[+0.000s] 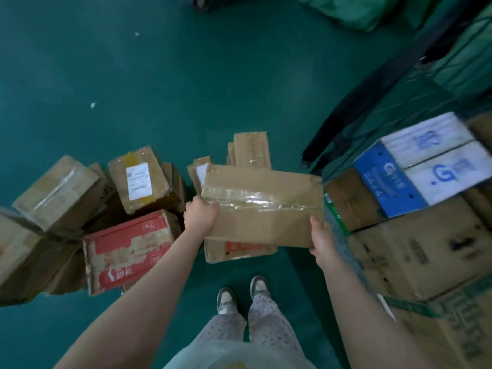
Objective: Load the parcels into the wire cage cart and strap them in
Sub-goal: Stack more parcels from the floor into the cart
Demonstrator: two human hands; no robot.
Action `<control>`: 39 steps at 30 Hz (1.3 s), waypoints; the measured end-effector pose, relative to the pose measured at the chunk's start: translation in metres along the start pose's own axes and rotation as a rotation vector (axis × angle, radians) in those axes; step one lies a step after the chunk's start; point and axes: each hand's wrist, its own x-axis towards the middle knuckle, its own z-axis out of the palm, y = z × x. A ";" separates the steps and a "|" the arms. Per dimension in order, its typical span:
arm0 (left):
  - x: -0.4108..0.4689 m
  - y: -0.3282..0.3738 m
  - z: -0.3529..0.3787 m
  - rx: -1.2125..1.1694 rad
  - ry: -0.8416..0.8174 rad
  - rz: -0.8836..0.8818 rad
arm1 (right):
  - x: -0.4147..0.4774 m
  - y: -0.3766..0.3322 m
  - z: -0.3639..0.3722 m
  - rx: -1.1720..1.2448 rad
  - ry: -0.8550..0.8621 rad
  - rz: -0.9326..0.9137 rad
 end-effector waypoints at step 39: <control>-0.216 0.141 0.252 0.079 -0.492 0.292 | -0.031 0.071 -0.368 0.238 0.568 -0.014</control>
